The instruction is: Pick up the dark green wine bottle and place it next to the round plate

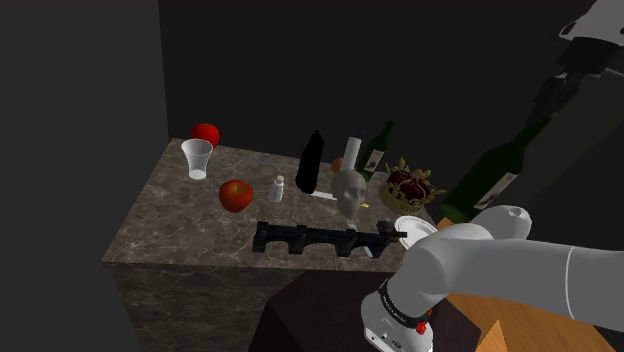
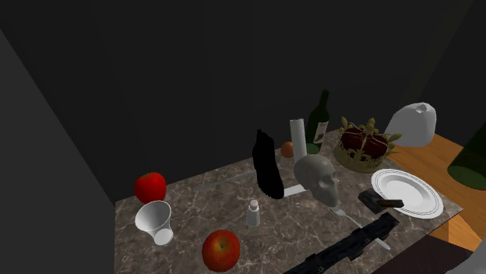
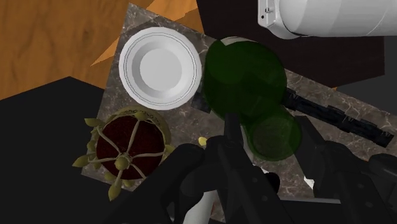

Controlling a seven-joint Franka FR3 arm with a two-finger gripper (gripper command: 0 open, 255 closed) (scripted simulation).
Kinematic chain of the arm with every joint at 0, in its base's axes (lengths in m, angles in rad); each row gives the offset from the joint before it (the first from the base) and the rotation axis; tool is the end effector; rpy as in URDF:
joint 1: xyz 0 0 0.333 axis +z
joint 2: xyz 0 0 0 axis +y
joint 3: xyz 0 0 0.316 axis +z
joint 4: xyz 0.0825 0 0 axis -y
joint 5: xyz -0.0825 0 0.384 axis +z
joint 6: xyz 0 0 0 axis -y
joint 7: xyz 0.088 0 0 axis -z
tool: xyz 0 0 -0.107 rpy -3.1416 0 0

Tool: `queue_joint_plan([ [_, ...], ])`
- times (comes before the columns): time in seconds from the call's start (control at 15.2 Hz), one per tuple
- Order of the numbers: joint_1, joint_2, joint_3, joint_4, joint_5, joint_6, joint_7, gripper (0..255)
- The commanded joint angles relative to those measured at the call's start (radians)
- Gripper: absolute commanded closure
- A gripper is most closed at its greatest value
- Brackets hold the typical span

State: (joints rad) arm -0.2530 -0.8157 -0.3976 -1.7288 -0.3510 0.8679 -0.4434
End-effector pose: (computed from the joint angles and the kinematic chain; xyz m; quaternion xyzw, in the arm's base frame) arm 0.0623 -0.2423 0.7664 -0.9879 0.1445 0.0487 0.0299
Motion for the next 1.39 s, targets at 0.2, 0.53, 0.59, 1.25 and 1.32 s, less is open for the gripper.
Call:
queue_joint_plan([
  [0.2,-0.010,-0.059,-0.003,-0.112,-0.007,0.054,0.017,255],
  [0.53,-0.021,-0.113,-0.008,-0.217,-0.015,0.105,0.032,255],
  [0.59,-0.022,-0.123,-0.010,-0.237,-0.017,0.115,0.035,255],
  [1.25,-0.042,-0.218,-0.031,-0.427,-0.041,0.211,0.057,255],
  [1.32,-0.044,-0.227,-0.034,-0.445,-0.044,0.220,0.059,255],
])
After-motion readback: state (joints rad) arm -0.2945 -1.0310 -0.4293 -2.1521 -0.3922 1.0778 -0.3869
